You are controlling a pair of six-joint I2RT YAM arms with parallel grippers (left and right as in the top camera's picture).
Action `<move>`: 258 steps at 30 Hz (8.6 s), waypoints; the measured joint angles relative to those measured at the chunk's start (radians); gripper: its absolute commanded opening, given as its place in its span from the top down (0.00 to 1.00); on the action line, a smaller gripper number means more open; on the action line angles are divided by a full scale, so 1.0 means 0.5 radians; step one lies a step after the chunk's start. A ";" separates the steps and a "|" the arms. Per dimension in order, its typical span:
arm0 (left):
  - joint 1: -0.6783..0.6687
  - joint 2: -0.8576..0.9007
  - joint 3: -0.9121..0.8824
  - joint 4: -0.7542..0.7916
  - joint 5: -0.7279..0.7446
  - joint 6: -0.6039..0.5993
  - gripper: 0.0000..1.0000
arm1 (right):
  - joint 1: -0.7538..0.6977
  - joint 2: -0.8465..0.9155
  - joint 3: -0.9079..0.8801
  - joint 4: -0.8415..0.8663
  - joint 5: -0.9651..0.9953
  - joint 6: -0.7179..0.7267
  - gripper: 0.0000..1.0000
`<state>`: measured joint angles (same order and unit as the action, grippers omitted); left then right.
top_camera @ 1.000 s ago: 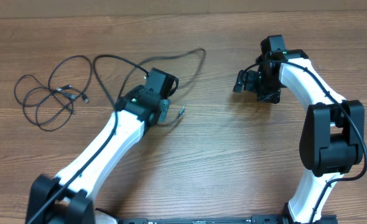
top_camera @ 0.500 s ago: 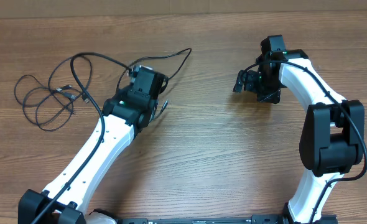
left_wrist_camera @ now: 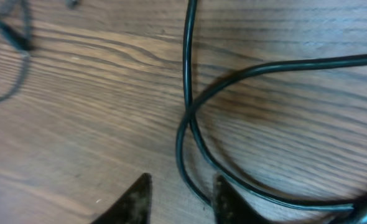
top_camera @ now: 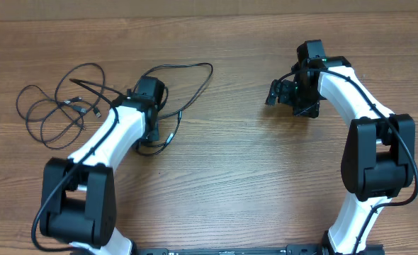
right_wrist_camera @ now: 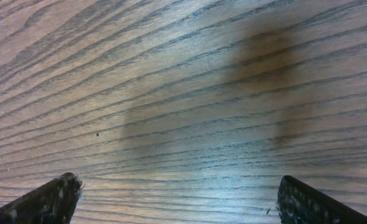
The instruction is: Untangle cables
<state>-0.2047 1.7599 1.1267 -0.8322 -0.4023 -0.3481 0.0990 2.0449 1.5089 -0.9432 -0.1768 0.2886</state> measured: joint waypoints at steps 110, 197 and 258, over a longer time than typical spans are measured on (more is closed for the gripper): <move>0.896 -0.526 -0.382 0.551 1.225 0.228 0.00 | 0.000 0.000 0.000 0.000 -0.001 -0.001 0.00; 0.134 -1.184 -0.575 0.720 1.319 0.247 0.00 | 0.000 0.000 0.000 0.001 -0.003 -0.001 0.00; 0.134 -2.940 -1.259 0.023 1.319 0.277 0.00 | 0.000 0.000 0.000 0.000 -0.005 -0.001 0.00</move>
<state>-0.1379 0.2901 0.4973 -0.8207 0.2573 -0.2096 0.0990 2.0449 1.5089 -0.9432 -0.1791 0.2882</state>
